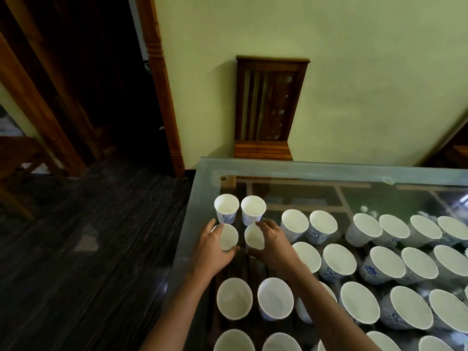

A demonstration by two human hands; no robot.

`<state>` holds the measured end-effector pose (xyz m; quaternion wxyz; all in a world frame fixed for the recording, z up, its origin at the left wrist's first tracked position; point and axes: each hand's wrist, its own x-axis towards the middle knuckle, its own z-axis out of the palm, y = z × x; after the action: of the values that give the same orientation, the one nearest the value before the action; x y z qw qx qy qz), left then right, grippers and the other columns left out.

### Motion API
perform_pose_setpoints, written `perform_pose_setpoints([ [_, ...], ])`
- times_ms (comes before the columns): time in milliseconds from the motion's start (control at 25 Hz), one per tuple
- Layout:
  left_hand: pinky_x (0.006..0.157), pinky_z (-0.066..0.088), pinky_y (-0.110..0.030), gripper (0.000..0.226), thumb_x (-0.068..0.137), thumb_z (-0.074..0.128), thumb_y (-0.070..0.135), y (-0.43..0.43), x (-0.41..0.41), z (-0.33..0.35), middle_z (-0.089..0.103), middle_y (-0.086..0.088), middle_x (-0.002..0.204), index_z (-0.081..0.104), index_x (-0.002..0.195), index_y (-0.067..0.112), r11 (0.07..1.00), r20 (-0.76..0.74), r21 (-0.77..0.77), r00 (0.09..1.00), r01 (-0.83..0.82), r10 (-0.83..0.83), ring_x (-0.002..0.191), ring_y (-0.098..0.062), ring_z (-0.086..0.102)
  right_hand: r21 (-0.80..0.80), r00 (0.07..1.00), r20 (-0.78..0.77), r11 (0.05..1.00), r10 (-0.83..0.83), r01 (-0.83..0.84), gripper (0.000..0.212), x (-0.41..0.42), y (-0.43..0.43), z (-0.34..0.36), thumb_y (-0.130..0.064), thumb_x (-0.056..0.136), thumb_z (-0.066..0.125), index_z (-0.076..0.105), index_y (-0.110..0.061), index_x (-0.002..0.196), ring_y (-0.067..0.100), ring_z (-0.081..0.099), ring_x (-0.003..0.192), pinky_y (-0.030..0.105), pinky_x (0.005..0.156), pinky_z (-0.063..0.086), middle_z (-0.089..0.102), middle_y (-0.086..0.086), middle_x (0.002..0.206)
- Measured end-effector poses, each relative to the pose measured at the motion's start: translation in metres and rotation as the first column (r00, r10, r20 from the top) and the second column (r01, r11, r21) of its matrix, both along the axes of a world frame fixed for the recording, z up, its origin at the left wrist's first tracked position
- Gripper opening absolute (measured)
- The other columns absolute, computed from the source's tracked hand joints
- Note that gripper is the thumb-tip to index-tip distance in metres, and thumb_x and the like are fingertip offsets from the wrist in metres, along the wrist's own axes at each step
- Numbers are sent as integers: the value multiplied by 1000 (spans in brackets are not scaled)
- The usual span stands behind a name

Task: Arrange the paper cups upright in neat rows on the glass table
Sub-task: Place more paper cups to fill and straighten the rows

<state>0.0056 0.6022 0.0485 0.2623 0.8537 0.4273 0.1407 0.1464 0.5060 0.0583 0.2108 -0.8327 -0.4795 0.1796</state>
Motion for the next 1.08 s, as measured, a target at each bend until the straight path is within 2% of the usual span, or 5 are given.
perform_pose_setpoints([
  [80,106,31,-33,73,73,72,39,5,3,-5,32,-8,147,41,136,15,1000,-25,-22,1000,-18,18,134,-25,32,-23,1000,1,1000,-2,2,77,1,7,-3,-31,76,74,34,-16,140,29,34,133,41,108,33,33,7,148],
  [280,101,33,-27,68,71,75,33,5,3,-13,46,-7,138,49,130,13,998,24,-49,999,-41,42,126,-23,42,-27,1000,16,1000,5,-5,73,2,7,-9,-28,77,73,36,-14,139,29,38,130,41,105,38,39,9,144],
  [520,101,33,-26,68,71,75,34,-5,-2,-13,44,-5,140,49,130,12,997,19,-59,999,47,-46,126,-22,43,-33,999,44,999,12,-11,73,3,-15,-6,-27,72,77,42,-13,135,29,46,119,37,97,44,48,12,132],
  [960,103,34,-28,73,68,76,39,-18,-16,-12,43,-3,141,49,131,17,993,28,-64,994,103,-101,128,-19,41,-40,998,54,999,21,-19,81,1,-36,-1,-34,70,78,38,-17,138,26,46,122,35,96,44,46,7,137],
  [1080,103,32,-26,72,70,75,41,-7,-10,-8,42,-2,141,48,132,17,994,49,-40,994,101,-99,128,-18,40,2,999,49,1000,22,-23,75,7,-24,2,-32,72,77,41,-15,136,27,48,120,33,95,44,47,9,135],
])
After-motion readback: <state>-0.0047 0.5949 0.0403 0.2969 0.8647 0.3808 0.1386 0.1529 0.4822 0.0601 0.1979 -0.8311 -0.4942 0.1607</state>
